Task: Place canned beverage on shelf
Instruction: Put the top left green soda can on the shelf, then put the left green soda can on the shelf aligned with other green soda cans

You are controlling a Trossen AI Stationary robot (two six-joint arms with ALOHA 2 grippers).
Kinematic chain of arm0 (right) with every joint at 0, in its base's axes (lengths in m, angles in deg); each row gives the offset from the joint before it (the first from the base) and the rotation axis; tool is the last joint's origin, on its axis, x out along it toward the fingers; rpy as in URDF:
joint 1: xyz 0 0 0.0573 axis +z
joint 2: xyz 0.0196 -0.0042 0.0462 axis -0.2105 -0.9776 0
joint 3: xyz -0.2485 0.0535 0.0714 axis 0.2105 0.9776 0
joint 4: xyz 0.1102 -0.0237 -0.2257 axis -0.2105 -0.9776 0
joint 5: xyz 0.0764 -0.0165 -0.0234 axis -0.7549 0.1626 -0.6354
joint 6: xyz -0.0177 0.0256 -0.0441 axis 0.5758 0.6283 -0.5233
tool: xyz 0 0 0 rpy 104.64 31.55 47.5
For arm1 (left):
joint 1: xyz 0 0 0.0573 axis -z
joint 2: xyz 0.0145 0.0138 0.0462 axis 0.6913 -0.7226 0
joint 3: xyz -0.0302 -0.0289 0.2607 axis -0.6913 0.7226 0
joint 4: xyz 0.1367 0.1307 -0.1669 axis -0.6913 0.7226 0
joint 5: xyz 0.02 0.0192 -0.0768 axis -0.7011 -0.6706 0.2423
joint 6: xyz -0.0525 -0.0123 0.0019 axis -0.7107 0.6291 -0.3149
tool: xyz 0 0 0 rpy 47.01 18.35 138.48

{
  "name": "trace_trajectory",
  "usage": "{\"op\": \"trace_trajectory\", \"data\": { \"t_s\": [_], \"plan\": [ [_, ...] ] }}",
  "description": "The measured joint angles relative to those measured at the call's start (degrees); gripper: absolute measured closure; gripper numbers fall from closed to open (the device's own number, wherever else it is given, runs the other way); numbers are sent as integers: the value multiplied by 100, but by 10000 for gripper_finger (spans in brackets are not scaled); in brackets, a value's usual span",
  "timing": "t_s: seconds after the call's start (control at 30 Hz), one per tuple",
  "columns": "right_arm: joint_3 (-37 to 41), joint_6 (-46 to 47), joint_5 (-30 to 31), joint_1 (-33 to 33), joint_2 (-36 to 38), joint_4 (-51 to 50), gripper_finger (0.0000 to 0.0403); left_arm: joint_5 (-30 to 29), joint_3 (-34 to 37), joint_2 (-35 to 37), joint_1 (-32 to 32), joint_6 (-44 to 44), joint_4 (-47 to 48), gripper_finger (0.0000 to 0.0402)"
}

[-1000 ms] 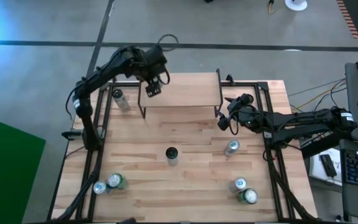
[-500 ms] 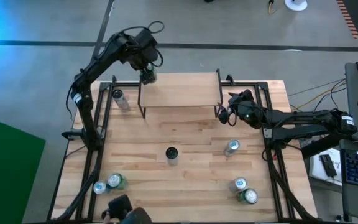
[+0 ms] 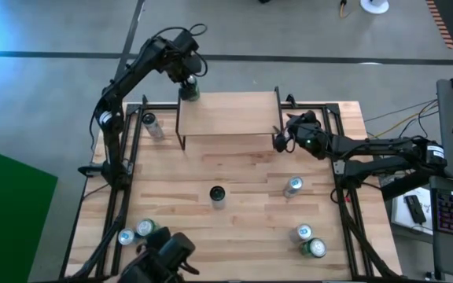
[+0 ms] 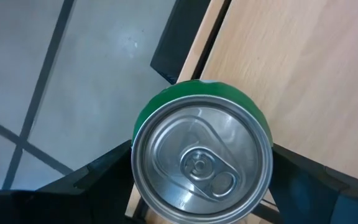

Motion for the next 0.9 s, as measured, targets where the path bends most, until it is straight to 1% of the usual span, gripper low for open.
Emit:
{"op": "trace_trajectory", "data": {
  "t_s": [0.17, 0.47, 0.6, 0.9],
  "plan": [
    [-91, -112, -82, 0, 0, 45, 74, 99, -74, -41, -33, 178, 20, 99],
    [-155, -153, -91, -4, 0, 112, 74, 362, -867, -129, -28, 53, 76, 69],
    [-154, -201, -97, -4, 0, 112, 74, 370, -816, -71, -28, -26, 146, 60],
    [-157, -279, -102, -4, 0, 114, 74, 325, -845, 13, -16, -273, 318, 59]
  ]
}}
